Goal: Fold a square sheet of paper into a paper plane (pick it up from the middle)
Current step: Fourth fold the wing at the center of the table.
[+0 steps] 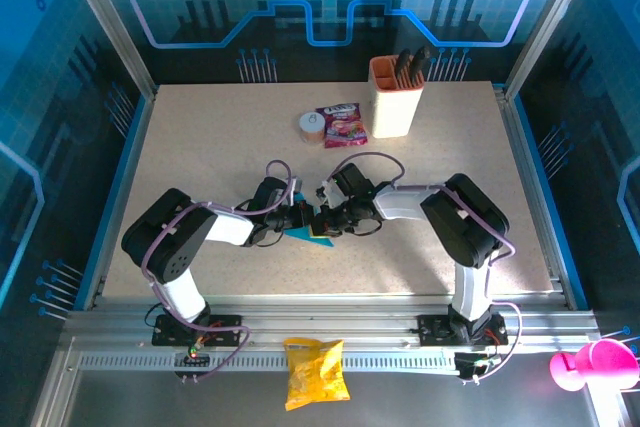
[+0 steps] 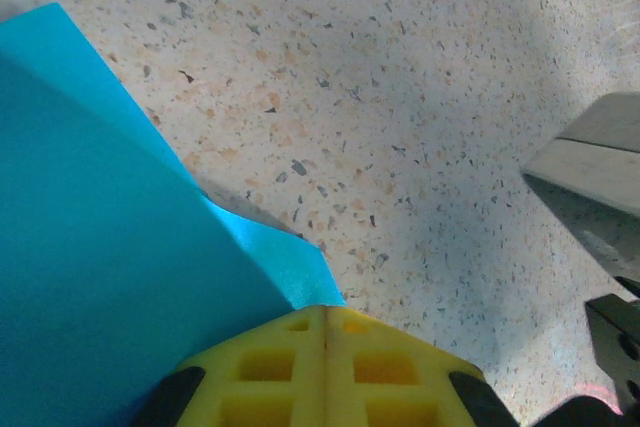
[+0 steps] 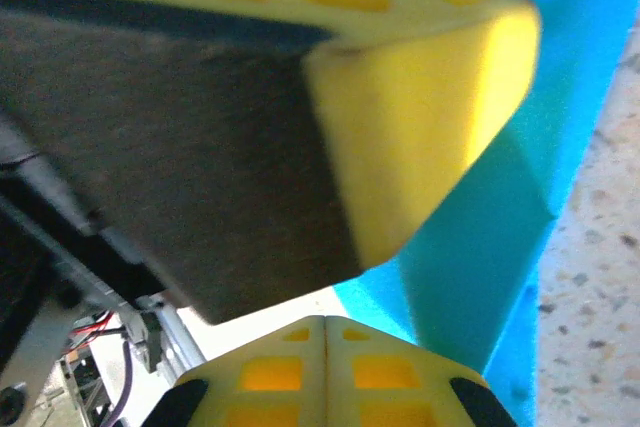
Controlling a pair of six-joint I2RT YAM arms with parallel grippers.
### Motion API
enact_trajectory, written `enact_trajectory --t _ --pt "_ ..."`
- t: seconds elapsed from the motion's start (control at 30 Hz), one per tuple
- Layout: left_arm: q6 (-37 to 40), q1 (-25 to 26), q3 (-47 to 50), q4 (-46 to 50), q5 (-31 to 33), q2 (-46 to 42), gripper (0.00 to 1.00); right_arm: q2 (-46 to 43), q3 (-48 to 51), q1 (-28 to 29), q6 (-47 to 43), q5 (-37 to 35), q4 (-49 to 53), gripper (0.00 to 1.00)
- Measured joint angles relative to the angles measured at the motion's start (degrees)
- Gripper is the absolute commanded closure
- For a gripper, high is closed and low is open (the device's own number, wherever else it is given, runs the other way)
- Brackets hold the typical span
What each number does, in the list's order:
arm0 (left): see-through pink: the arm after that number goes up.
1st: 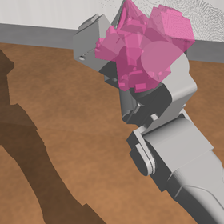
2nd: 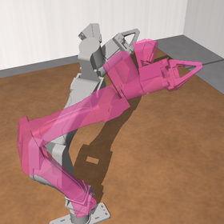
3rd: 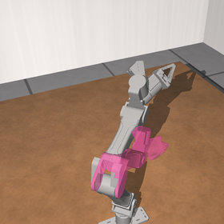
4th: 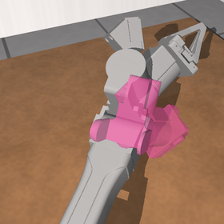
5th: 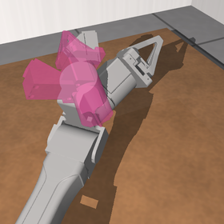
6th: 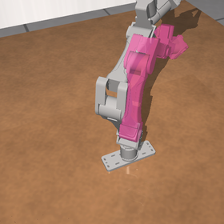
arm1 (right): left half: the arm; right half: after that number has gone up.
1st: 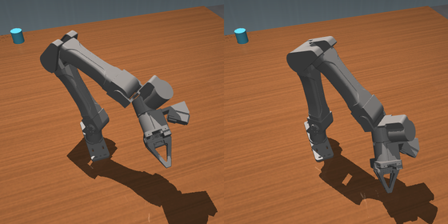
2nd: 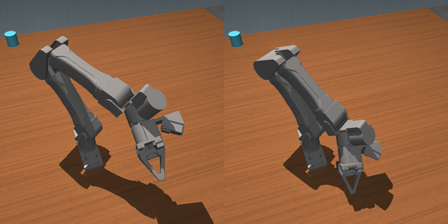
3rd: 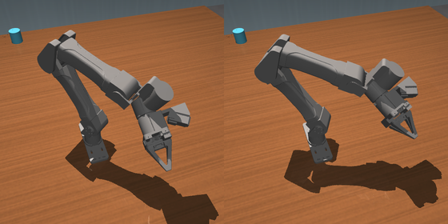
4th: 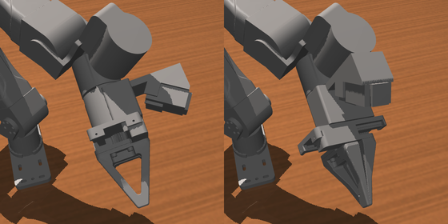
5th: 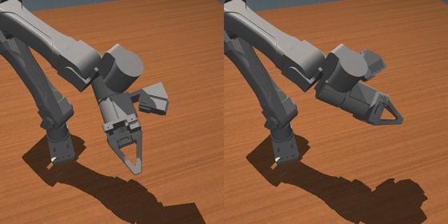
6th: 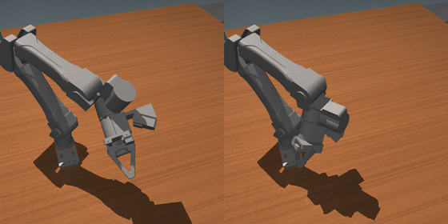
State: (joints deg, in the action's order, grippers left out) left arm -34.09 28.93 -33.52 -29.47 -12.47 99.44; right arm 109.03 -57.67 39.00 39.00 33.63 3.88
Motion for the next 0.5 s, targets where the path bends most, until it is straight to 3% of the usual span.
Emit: enact_trajectory --t 0.5 --pt "0.2 -0.1 0.0 0.0 0.0 0.0 1.0 0.5 0.6 -1.2 -4.5 -4.5 2.1 1.0"
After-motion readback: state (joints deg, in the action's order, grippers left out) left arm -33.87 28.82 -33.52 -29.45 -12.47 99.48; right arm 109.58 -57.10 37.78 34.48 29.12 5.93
